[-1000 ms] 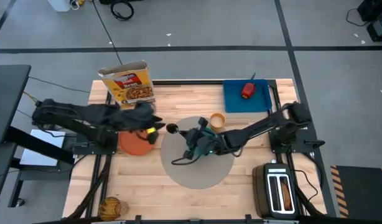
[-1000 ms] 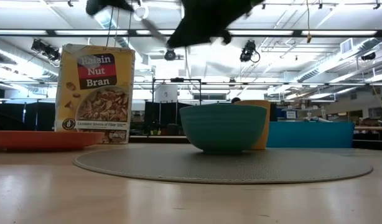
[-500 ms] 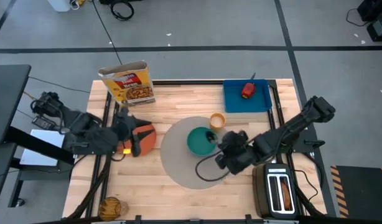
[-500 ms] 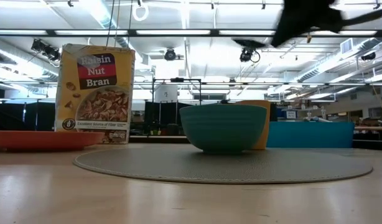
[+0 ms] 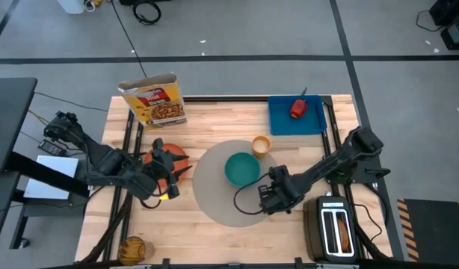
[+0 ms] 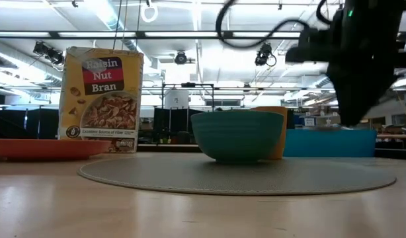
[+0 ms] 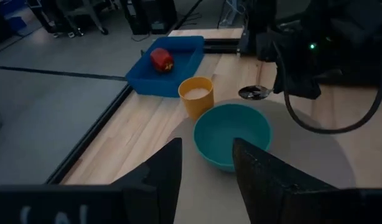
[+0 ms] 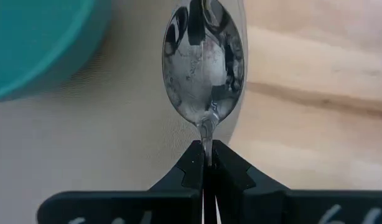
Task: Arrange a breakfast setting
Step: Put the spoon on the mat to the right of the bowl
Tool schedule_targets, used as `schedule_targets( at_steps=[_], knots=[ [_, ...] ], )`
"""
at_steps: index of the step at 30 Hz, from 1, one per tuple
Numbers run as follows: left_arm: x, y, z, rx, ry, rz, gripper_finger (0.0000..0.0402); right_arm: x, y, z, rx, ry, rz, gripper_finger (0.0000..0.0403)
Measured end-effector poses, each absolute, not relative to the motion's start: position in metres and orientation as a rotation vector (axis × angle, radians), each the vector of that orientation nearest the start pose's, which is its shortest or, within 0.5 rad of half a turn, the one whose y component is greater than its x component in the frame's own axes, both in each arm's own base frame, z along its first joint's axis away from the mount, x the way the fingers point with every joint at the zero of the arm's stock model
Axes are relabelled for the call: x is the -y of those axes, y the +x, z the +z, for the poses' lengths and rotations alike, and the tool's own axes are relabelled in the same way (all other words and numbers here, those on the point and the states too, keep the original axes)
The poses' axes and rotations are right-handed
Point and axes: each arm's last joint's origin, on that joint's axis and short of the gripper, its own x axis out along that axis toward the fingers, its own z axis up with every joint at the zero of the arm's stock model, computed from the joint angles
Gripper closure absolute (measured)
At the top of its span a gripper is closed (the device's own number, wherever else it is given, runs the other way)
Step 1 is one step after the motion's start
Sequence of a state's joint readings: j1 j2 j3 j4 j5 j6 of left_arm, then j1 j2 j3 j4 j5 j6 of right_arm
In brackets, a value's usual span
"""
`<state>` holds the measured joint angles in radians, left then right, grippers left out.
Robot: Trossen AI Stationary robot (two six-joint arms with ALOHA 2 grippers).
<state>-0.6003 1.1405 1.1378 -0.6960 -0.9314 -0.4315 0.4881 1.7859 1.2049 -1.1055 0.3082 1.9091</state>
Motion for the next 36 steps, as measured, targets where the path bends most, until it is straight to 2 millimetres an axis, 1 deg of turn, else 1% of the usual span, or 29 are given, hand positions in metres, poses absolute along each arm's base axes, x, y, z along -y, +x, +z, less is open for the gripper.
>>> schedule_targets(
  at_steps=[4, 10, 13, 17, 21, 28, 32, 36],
  knots=[
    [0.105, 0.194, 0.347, -0.437, 0.107, 0.409, 0.0251, -0.136, 0.279, 0.165, -0.996, 0.893, -1.284, 0.0378],
    [0.105, 0.194, 0.347, -0.446, 0.126, 0.399, 0.0251, -0.123, 0.286, 0.158, -0.856, 0.912, -1.387, 0.0380],
    [0.105, 0.194, 0.346, -0.458, 0.120, 0.376, 0.0251, -0.117, 0.294, 0.149, -0.855, 0.919, -1.399, 0.0379],
    [0.107, 0.193, 0.346, -0.470, 0.117, 0.349, 0.0251, -0.114, 0.300, 0.136, -0.863, 0.914, -1.404, 0.0379],
    [0.110, 0.190, 0.345, -0.478, 0.129, 0.331, 0.0251, -0.112, 0.301, 0.135, -0.849, 0.902, -1.407, 0.0376],
    [0.114, 0.188, 0.344, -0.479, 0.121, 0.314, 0.0251, -0.105, 0.303, 0.134, -0.896, 0.866, -1.389, 0.0354],
    [0.115, 0.187, 0.344, -0.478, 0.112, 0.314, 0.0251, -0.098, 0.304, 0.133, -0.894, 0.875, -1.406, 0.0356],
    [0.114, 0.187, 0.344, -0.477, 0.109, 0.317, 0.0251, -0.097, 0.307, 0.132, -0.895, 0.882, -1.387, 0.0362]
  ],
)
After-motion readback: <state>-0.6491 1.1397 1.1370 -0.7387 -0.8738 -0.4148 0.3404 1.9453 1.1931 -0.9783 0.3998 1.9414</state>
